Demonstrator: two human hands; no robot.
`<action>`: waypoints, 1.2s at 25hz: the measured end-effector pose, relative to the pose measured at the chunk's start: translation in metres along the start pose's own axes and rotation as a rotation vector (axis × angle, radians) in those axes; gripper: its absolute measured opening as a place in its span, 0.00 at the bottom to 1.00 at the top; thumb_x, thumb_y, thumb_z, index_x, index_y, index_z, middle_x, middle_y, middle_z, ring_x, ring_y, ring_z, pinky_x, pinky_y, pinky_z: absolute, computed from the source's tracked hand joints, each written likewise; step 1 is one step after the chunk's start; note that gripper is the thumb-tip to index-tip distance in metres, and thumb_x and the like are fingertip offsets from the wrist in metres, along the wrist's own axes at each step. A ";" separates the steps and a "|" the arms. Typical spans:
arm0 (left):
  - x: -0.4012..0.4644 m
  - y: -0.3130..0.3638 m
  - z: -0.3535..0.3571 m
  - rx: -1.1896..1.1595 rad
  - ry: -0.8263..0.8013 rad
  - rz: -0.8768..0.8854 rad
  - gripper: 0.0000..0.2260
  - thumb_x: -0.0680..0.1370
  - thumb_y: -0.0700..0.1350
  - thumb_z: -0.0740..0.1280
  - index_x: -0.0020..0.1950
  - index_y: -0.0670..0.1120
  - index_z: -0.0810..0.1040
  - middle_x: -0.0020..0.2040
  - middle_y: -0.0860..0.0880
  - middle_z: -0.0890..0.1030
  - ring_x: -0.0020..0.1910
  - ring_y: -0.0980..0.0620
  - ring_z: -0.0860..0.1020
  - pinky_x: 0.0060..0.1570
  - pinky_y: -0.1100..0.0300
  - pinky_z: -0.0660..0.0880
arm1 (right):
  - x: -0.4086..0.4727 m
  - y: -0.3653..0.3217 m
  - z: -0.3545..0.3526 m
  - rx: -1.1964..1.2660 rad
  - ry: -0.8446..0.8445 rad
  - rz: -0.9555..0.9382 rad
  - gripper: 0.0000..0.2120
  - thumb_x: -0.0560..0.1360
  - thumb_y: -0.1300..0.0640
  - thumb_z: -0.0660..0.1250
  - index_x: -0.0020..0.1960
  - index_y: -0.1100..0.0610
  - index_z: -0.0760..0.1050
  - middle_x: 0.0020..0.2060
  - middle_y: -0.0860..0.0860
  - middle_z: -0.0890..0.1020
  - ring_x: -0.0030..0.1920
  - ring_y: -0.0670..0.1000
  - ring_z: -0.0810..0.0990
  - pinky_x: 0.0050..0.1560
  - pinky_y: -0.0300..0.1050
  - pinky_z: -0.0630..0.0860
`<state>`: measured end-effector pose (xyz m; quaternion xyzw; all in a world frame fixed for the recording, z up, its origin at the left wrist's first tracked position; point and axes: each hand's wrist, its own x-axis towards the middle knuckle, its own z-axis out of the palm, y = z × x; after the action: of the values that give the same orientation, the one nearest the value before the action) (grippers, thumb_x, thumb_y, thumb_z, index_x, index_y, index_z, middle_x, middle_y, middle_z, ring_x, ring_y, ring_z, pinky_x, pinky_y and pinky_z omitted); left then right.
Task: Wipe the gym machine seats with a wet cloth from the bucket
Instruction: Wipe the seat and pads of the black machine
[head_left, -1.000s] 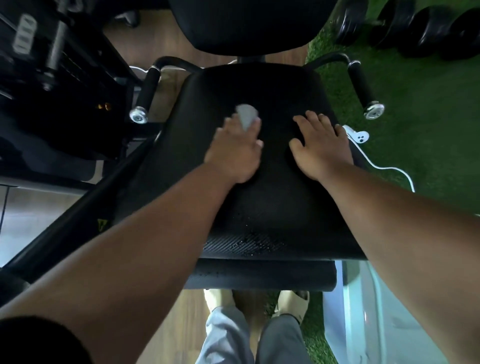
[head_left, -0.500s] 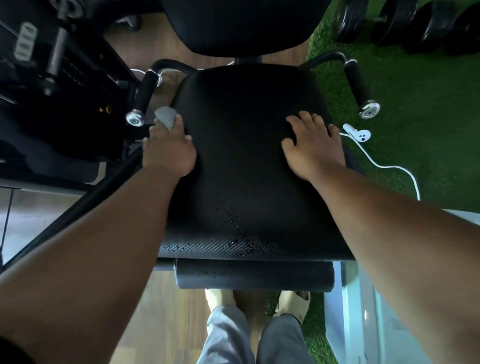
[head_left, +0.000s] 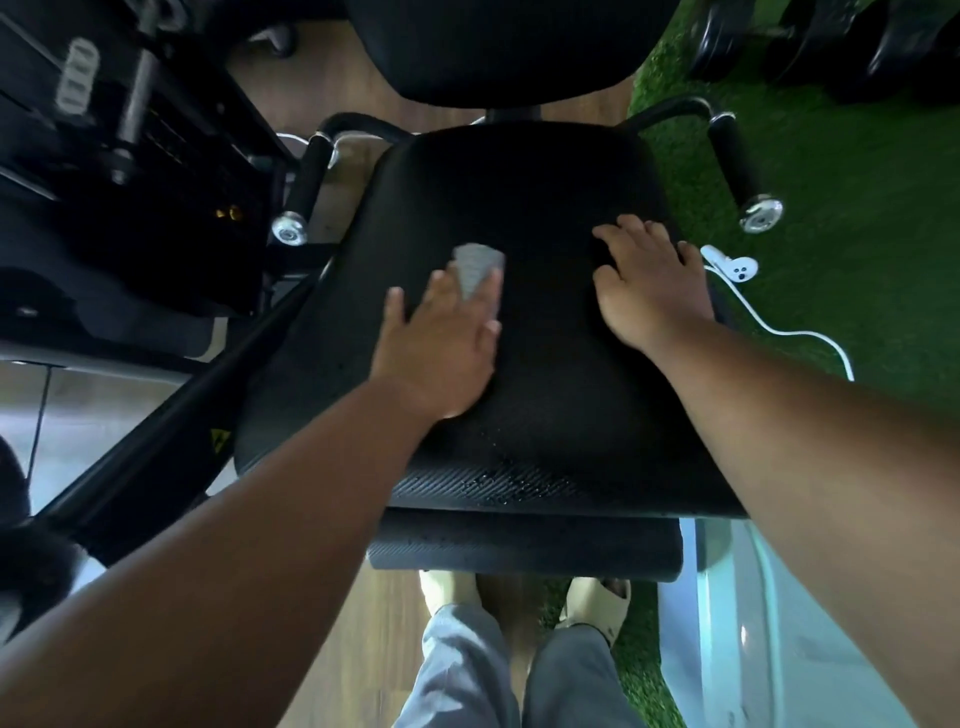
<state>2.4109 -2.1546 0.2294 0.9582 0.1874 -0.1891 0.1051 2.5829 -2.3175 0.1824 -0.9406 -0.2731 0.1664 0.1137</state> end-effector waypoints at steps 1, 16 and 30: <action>-0.005 -0.023 0.000 -0.007 0.014 -0.088 0.26 0.84 0.52 0.47 0.81 0.57 0.42 0.81 0.41 0.50 0.80 0.46 0.47 0.75 0.38 0.43 | 0.000 0.000 0.001 0.004 0.005 -0.003 0.27 0.78 0.50 0.51 0.77 0.47 0.62 0.78 0.48 0.61 0.78 0.51 0.55 0.77 0.59 0.50; -0.109 -0.085 0.029 -0.156 0.263 -0.282 0.26 0.84 0.48 0.53 0.81 0.51 0.51 0.77 0.33 0.58 0.77 0.38 0.55 0.76 0.43 0.49 | -0.005 -0.004 -0.005 -0.058 -0.048 -0.018 0.30 0.79 0.44 0.52 0.80 0.49 0.57 0.81 0.51 0.56 0.80 0.53 0.51 0.78 0.59 0.47; -0.062 0.023 0.022 -0.091 0.121 -0.027 0.25 0.84 0.54 0.46 0.81 0.54 0.49 0.81 0.41 0.51 0.80 0.45 0.47 0.77 0.48 0.41 | -0.116 -0.027 -0.001 -0.233 -0.081 -0.074 0.36 0.77 0.37 0.40 0.82 0.51 0.50 0.81 0.50 0.52 0.81 0.52 0.49 0.79 0.55 0.48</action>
<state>2.3595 -2.2017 0.2371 0.9594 0.2149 -0.1234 0.1344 2.4779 -2.3593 0.2207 -0.9292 -0.3297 0.1672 -0.0015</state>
